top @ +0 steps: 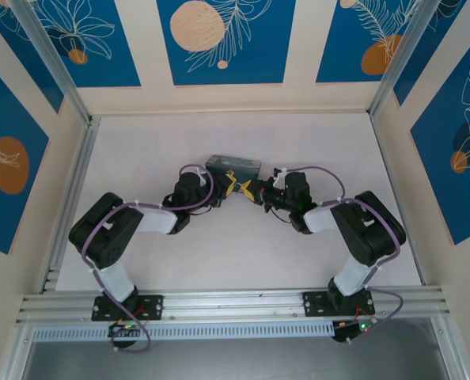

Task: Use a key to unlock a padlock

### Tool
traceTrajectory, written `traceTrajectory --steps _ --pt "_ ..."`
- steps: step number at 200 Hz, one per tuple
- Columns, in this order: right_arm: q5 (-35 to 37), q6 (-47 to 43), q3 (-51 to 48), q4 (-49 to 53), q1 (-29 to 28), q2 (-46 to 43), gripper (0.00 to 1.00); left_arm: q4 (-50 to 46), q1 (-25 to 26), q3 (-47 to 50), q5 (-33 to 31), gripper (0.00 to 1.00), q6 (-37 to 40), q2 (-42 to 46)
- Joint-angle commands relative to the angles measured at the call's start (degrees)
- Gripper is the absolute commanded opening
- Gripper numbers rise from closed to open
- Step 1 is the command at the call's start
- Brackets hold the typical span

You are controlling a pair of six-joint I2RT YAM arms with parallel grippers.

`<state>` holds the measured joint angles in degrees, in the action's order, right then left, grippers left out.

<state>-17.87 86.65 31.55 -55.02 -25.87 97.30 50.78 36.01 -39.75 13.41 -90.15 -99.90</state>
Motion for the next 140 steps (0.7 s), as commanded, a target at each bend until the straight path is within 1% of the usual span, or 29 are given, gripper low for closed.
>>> traceTrajectory --steps 1,67,112,140 --pt "-1.9 2.9 1.5 -8.1 -0.1 2.4 0.0 4.8 2.3 -0.2 6.1 0.0 -0.4 0.0" --pt "-2.3 8.5 1.2 -12.2 0.9 5.8 0.0 6.9 2.4 0.5 6.7 0.0 0.4 0.5" --pt "-3.0 12.3 1.6 -10.9 0.9 6.1 0.0 7.6 2.8 0.0 7.0 0.0 1.0 0.6" --pt "-3.3 13.6 2.4 -10.6 1.2 6.4 0.0 6.3 3.1 -0.4 7.6 0.0 1.7 0.6"
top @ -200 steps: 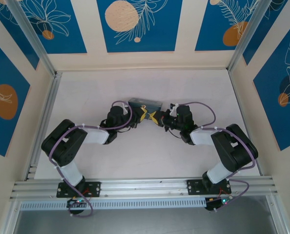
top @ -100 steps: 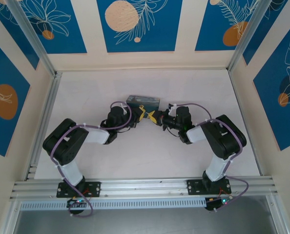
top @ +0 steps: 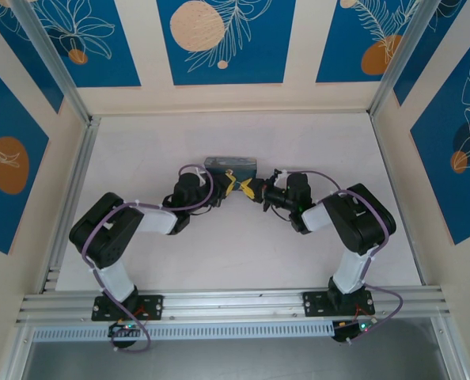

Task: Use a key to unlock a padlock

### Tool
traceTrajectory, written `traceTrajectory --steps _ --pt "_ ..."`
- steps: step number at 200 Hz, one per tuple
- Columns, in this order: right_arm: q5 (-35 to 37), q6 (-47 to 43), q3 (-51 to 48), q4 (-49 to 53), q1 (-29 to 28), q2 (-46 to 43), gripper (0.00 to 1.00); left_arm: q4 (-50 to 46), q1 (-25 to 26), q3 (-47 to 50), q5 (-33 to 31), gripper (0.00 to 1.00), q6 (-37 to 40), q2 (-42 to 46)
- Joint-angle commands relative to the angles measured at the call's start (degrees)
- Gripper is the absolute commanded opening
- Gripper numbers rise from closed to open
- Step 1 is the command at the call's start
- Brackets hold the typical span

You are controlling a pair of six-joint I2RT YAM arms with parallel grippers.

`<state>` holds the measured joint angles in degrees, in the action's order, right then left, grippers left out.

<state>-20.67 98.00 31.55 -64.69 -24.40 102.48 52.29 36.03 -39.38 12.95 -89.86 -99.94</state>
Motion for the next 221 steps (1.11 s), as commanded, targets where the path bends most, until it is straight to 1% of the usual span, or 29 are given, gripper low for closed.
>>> traceTrajectory --steps 1,20,46,53,77,87,114,129,153,174,193,204,221 --pt "-0.5 2.3 2.5 -0.8 -0.3 1.2 0.0 4.8 3.1 -0.8 8.0 0.0 1.5 0.7" --pt "-1.3 3.9 3.7 0.3 -0.1 1.8 0.0 4.3 3.2 -0.9 8.2 0.0 2.0 0.7" --pt "-3.4 5.0 5.7 -1.9 0.1 3.5 0.0 3.9 3.3 -0.7 8.1 0.0 2.3 0.6" --pt "-3.7 3.9 6.0 -0.3 0.2 3.1 0.0 3.9 3.3 -0.5 8.1 0.0 2.3 0.7" --pt "-5.0 -4.1 7.8 12.1 0.1 -0.4 0.0 3.7 3.3 -0.5 8.1 0.0 2.4 0.5" --pt "-5.0 -6.7 8.2 15.5 0.0 -1.5 0.0 3.6 3.3 -0.5 8.1 0.0 2.5 0.5" --pt "-5.5 -11.1 9.0 17.9 0.1 -2.3 0.0 3.0 3.5 -0.9 8.4 0.0 2.8 0.5" --pt "-6.1 -12.4 11.0 18.6 -0.7 -1.7 0.0 2.8 3.8 -1.4 8.6 0.0 3.1 0.2" --pt "-7.6 -10.7 13.9 14.9 -1.9 0.4 0.0 2.5 4.3 -2.0 8.8 0.0 3.3 -0.4" --pt "-6.7 -6.6 12.1 9.9 -0.2 1.8 0.0 3.0 4.4 -1.9 8.8 0.0 3.0 -0.4" --pt "-4.6 0.3 9.4 1.9 1.4 4.9 0.0 2.8 4.6 -1.6 8.8 0.0 3.3 -0.1" --pt "-4.2 3.9 9.9 -3.8 1.4 7.6 0.0 3.0 4.8 -1.7 8.6 0.0 3.1 -0.3" --pt "-4.4 6.0 11.9 -8.3 0.4 10.2 0.0 5.9 5.2 -1.7 8.3 0.0 1.5 -1.1"
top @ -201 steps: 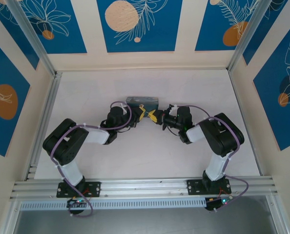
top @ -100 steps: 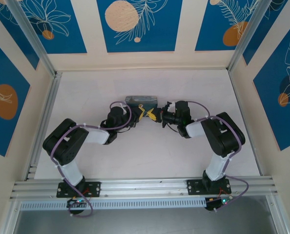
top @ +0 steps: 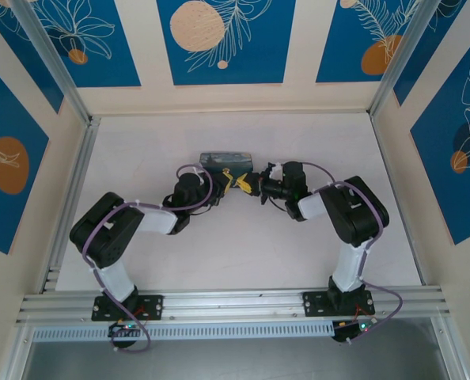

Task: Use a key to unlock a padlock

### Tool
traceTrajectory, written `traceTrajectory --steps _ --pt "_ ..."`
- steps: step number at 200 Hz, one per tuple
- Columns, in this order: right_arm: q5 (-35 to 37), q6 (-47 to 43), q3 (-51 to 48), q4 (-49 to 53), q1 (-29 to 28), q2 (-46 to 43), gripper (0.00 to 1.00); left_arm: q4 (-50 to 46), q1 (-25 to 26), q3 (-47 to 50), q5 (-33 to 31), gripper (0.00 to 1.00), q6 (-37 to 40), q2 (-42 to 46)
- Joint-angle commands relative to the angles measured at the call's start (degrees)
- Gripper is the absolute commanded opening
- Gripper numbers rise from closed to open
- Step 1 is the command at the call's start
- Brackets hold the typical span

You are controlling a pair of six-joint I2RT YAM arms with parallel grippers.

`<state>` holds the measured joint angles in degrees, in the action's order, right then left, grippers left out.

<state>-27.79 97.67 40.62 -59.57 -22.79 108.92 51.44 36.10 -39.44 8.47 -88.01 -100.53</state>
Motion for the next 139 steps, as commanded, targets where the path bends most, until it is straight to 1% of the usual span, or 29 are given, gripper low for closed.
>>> traceTrajectory --steps 1,19,35,70,84,96,108,119,139 --pt "2.7 6.3 2.9 -13.4 -1.3 3.8 0.0 6.9 5.1 -1.6 12.7 0.0 -0.4 -0.6" --pt "2.0 4.2 3.7 -10.8 -1.5 3.0 0.0 10.2 5.3 -1.7 12.3 0.0 -2.2 -1.1" --pt "2.1 3.6 2.9 -9.9 -1.0 2.7 0.0 10.4 5.4 -1.9 12.2 0.0 -2.2 -0.5" --pt "3.5 7.3 1.2 -14.1 0.0 4.6 0.0 9.0 5.6 -2.0 12.3 0.0 -1.3 0.6" --pt "4.6 9.1 2.2 -15.4 -1.0 5.7 0.0 8.9 6.0 -2.4 12.2 0.0 -1.3 0.3" --pt "4.0 9.7 4.6 -16.2 -2.5 6.6 0.0 8.8 6.5 -3.1 12.3 0.0 -1.2 -0.6" --pt "3.4 8.7 7.0 -14.9 -3.8 6.5 0.0 9.3 7.3 -3.9 12.2 0.0 -1.7 -1.5" --pt "2.7 6.6 8.0 -11.7 -4.1 5.7 0.0 10.0 7.8 -4.3 12.2 0.0 -2.1 -2.3" --pt "2.7 4.7 6.0 -8.9 -2.8 4.2 0.0 10.7 8.3 -3.9 11.8 0.0 -2.5 -2.6"
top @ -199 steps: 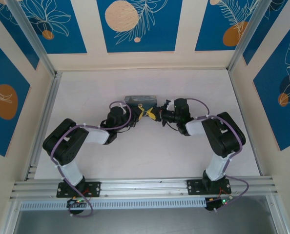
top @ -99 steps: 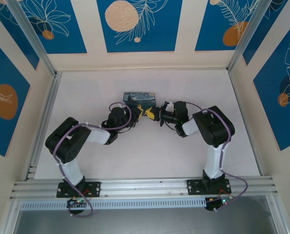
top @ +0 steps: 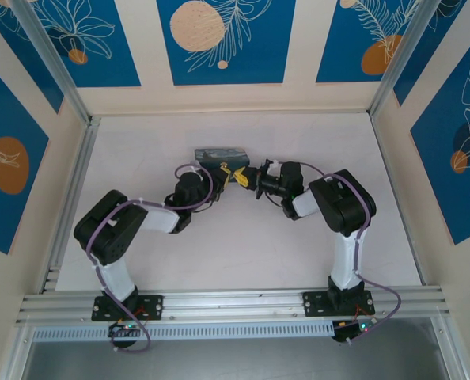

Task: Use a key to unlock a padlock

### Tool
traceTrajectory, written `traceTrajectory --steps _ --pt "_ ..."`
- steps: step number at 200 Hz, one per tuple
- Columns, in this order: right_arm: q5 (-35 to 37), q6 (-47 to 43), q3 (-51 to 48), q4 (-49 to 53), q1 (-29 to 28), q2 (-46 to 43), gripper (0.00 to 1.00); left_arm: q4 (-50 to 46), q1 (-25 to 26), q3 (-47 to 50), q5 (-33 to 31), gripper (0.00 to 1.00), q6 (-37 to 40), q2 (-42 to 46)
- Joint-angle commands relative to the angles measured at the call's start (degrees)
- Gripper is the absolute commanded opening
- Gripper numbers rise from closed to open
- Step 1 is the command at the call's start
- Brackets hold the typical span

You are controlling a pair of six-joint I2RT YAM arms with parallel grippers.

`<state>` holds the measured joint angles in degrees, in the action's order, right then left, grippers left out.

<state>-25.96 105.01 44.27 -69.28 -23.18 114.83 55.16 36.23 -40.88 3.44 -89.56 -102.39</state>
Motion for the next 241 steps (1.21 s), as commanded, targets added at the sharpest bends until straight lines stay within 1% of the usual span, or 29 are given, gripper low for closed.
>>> traceTrajectory --steps 1,21,39,51,72,89,115,145,184,200,212,226,236,241 --pt "0.9 -2.6 2.3 0.8 -2.3 -1.6 0.0 7.0 8.1 -2.4 16.8 0.0 -1.0 -0.7" --pt "0.9 -2.1 0.0 -1.2 -0.6 -1.4 0.0 6.5 8.1 -1.7 16.6 0.0 -0.5 0.2" --pt "0.5 -3.2 -1.1 -0.7 0.4 -1.8 0.0 6.5 8.1 -1.4 16.6 0.0 -0.4 0.5" --pt "-0.8 -5.6 -1.0 1.6 1.1 -2.5 0.0 6.7 8.1 -1.3 16.9 0.0 -0.2 0.6" --pt "-5.2 -13.9 0.7 11.6 2.5 -4.5 0.0 6.5 8.1 -1.5 18.5 0.0 0.2 1.0" --pt "-7.9 -18.7 1.4 16.5 3.6 -5.5 0.0 6.2 8.1 -1.4 19.4 0.0 0.9 1.7" --pt "-10.7 -21.3 1.3 18.3 5.3 -5.5 0.0 5.5 8.0 -1.3 20.3 0.0 2.0 2.4" --pt "-11.4 -22.3 -0.3 18.7 6.8 -5.4 0.0 5.8 7.9 -1.7 21.4 0.0 2.4 2.3" --pt "-11.1 -21.4 -0.2 18.2 6.2 -5.1 0.0 5.6 8.0 -2.7 22.4 0.0 3.0 1.8" --pt "-10.6 -18.0 1.3 15.3 4.3 -4.4 0.0 5.5 8.2 -3.1 22.8 0.0 3.3 1.3" --pt "-11.0 -16.0 4.3 13.9 1.8 -3.7 0.0 6.2 8.4 -3.5 23.2 0.0 3.3 0.7" --pt "-10.6 -18.9 7.3 18.8 0.3 -4.7 0.0 7.1 8.6 -4.2 23.8 0.0 2.7 0.0" --pt "-9.3 -23.1 8.0 26.5 1.1 -5.9 0.0 7.8 8.7 -4.2 24.1 0.0 2.4 -0.1" --pt "-8.6 -24.0 7.5 28.6 1.8 -6.2 0.0 8.0 8.7 -4.1 24.2 0.0 2.4 0.0"
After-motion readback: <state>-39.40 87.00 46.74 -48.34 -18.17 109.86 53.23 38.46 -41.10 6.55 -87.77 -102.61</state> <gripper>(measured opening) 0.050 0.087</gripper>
